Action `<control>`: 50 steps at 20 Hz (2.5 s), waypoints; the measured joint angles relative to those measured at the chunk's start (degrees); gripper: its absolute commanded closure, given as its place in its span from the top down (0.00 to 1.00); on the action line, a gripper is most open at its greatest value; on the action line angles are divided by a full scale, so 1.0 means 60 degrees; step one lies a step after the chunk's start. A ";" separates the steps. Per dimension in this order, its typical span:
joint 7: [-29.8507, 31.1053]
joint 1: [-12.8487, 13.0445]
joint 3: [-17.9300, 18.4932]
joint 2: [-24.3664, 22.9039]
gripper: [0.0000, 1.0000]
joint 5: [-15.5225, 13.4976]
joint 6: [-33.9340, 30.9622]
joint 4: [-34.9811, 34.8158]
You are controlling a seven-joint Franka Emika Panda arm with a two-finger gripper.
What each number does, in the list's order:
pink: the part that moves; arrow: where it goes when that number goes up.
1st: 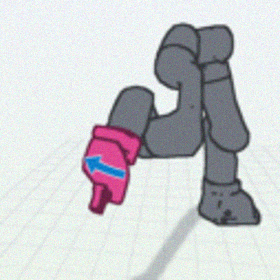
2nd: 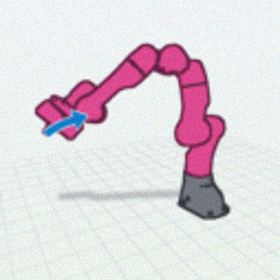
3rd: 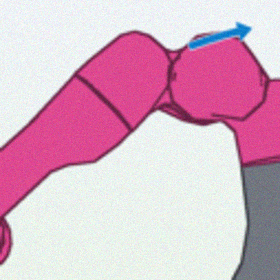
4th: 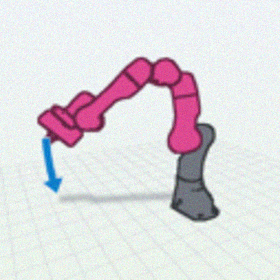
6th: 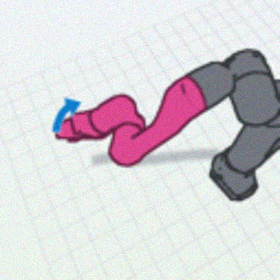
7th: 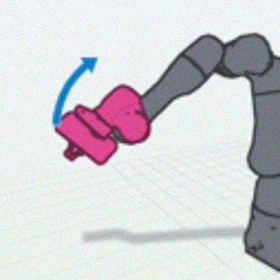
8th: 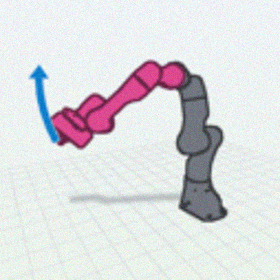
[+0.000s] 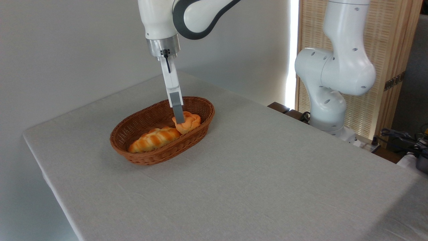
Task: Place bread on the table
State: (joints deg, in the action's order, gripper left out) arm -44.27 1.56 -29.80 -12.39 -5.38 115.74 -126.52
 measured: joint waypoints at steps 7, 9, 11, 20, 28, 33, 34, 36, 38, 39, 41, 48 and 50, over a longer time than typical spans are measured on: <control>-0.0016 0.0000 0.0000 0.0002 0.85 0.0287 0.0000 -0.0300; -0.0017 0.0000 0.0000 0.0002 0.71 0.0292 0.0000 -0.0309; -0.0017 0.0000 0.0000 0.0001 0.59 0.0292 0.0000 -0.0309; -0.0017 0.0000 0.0000 0.0001 0.54 0.0293 0.0000 -0.0315; -0.0018 -0.0001 0.0000 0.0001 0.50 0.0294 0.0000 -0.0317; -0.0018 -0.0001 0.0000 0.0001 0.50 0.0294 0.0000 -0.0317; -0.0018 -0.0001 0.0000 0.0001 0.51 0.0294 0.0000 -0.0317; -0.0017 -0.0002 0.0002 0.0000 0.50 0.0294 0.0000 -0.0315; -0.0017 -0.0002 0.0010 -0.0007 0.50 0.0294 0.0003 -0.0269; -0.0014 -0.0002 0.0016 -0.0010 0.51 0.0293 0.0007 -0.0232; 0.0033 -0.0007 0.0053 -0.0013 0.51 0.0284 0.0027 0.0052; 0.0588 -0.0054 0.0512 0.0107 0.52 -0.0002 0.0029 0.1070; 0.0587 -0.0066 0.0908 0.0131 0.52 -0.0001 0.0019 0.1217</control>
State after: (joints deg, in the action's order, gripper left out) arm -40.75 1.16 -24.35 -11.61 -5.38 115.86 -119.22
